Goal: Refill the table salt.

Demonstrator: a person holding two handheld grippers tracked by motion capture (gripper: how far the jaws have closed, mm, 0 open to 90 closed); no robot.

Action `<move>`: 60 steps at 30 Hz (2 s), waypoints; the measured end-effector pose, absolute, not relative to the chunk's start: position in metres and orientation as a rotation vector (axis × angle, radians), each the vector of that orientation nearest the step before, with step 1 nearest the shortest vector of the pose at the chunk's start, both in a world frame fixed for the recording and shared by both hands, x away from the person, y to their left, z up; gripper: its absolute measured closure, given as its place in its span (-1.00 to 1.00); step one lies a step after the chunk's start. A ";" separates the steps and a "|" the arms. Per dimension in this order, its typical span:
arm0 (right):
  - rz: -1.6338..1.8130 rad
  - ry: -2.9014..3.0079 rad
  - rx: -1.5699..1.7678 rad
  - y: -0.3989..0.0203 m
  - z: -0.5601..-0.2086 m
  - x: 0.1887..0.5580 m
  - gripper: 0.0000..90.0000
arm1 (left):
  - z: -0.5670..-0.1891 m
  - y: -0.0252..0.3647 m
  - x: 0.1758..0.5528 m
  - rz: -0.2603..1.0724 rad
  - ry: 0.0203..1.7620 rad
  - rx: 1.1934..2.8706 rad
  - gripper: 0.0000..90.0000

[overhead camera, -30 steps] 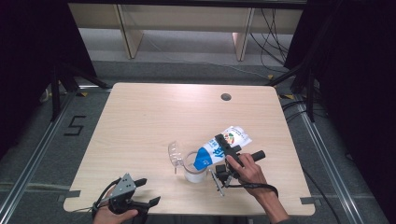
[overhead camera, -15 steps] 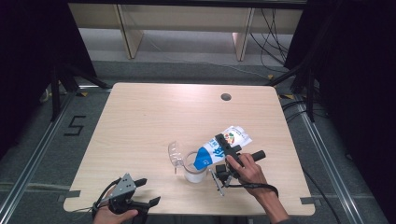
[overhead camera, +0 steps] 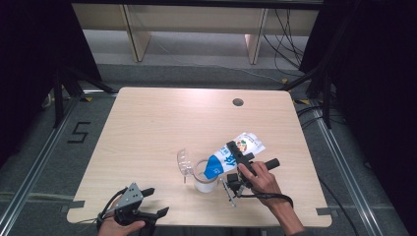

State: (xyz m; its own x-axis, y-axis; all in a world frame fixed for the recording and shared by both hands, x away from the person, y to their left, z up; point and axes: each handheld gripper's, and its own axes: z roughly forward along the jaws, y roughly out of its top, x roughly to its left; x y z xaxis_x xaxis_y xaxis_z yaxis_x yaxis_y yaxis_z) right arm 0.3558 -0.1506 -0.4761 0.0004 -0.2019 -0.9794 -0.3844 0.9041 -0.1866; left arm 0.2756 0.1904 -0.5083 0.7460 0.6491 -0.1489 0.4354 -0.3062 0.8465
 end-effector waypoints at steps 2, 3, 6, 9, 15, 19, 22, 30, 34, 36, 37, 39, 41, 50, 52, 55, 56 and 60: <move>0.153 1.587 -0.469 -0.151 -0.476 0.356 0.21 | -0.508 0.190 0.276 0.271 0.825 1.952 -0.65; 0.154 1.586 -0.469 -0.151 -0.476 0.356 0.21 | -0.508 0.190 0.276 0.271 0.825 1.952 -0.65; 0.158 1.582 -0.467 -0.151 -0.477 0.356 0.21 | -0.508 0.191 0.276 0.271 0.824 1.953 -0.65; 0.154 1.582 -0.468 -0.151 -0.477 0.356 0.22 | -0.508 0.191 0.276 0.275 0.827 1.956 -0.65; 0.155 1.580 -0.467 -0.151 -0.477 0.356 0.22 | -0.508 0.191 0.276 0.271 0.823 1.954 -0.65; 0.149 1.578 -0.469 -0.151 -0.476 0.355 0.22 | -0.508 0.191 0.276 0.271 0.823 1.955 -0.65; 0.147 1.577 -0.473 -0.151 -0.476 0.355 0.22 | -0.508 0.191 0.276 0.275 0.826 1.959 -0.65; 0.159 1.609 -0.414 -0.152 -0.480 0.353 0.23 | -0.508 0.191 0.276 0.273 0.824 1.957 -0.65; 0.155 1.604 -0.416 -0.152 -0.479 0.353 0.23 | -0.508 0.191 0.276 0.271 0.822 1.955 -0.65; 0.154 1.597 -0.422 -0.152 -0.479 0.354 0.23 | -0.508 0.191 0.276 0.273 0.824 1.956 -0.65; 0.154 1.597 -0.420 -0.152 -0.479 0.353 0.23 | -0.508 0.191 0.276 0.271 0.822 1.955 -0.65; 0.155 1.596 -0.426 -0.152 -0.478 0.354 0.23 | -0.508 0.191 0.276 0.271 0.822 1.955 -0.65; 0.150 1.596 -0.426 -0.152 -0.479 0.353 0.24 | -0.508 0.191 0.276 0.273 0.825 1.957 -0.65; 0.135 1.590 -0.452 -0.151 -0.478 0.353 0.25 | -0.508 0.191 0.276 0.271 0.821 1.959 -0.65; 0.136 1.588 -0.449 -0.151 -0.478 0.353 0.25 | -0.508 0.191 0.276 0.270 0.820 1.958 -0.65; 0.147 1.596 -0.440 -0.152 -0.479 0.353 0.26 | -0.508 0.191 0.276 0.270 0.822 1.956 -0.65; 0.148 1.595 -0.441 -0.152 -0.479 0.353 0.26 | -0.508 0.191 0.276 0.271 0.821 1.958 -0.65; 0.145 1.593 -0.442 -0.152 -0.479 0.353 0.26 | -0.508 0.191 0.276 0.271 0.820 1.959 -0.65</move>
